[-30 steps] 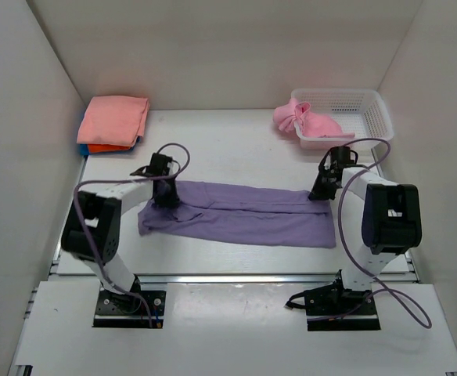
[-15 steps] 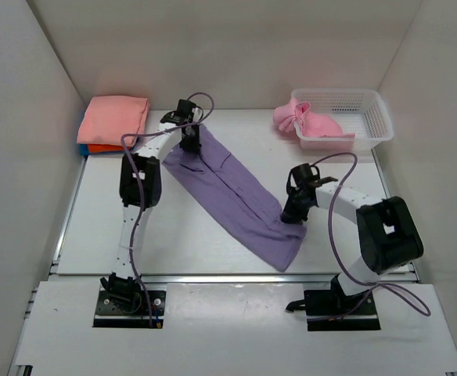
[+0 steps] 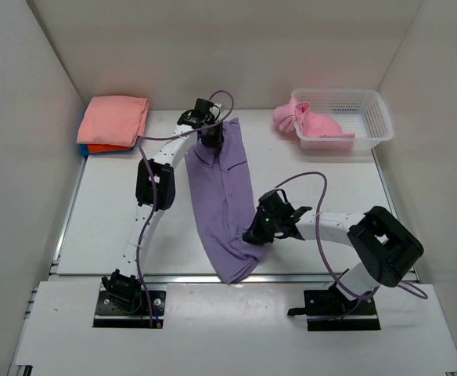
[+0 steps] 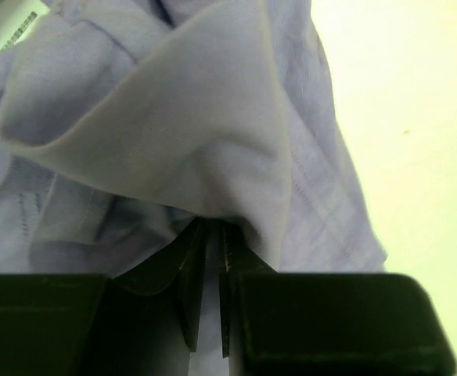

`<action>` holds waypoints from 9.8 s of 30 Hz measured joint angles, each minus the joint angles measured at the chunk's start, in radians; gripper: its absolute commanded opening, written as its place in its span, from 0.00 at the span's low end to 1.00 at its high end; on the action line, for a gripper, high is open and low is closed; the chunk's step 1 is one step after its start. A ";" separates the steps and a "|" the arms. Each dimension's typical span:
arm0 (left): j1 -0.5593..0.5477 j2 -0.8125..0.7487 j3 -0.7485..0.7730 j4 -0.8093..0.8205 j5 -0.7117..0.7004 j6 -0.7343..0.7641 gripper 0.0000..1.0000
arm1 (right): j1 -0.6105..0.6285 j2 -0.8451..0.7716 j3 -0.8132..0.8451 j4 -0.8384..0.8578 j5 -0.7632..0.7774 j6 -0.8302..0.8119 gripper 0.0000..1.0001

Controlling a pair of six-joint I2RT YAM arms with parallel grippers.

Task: Fold and stack the t-shirts
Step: Rotate the tshirt 90 degrees, then grab the bottom of the folded rectangular tshirt with both arms, then fold the folded rectangular tshirt in 1/3 of the way, then grab one side of the 2/3 rectangular tshirt with both arms, then fold the long partially folded tshirt into a neat square, then put the neatly folded tshirt into the corner of the board with the left arm

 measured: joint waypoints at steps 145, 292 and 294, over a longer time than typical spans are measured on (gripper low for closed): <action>0.267 -1.016 -1.618 0.791 0.319 -0.433 0.60 | -0.460 0.516 0.942 -0.439 -0.294 -0.725 0.43; 0.155 -1.075 -1.669 0.708 0.130 -0.231 0.98 | -0.321 0.186 0.504 -0.288 -0.270 -0.492 0.00; 0.143 -1.011 -1.608 0.694 0.105 -0.208 0.99 | -0.322 0.148 0.504 -0.288 -0.271 -0.490 0.00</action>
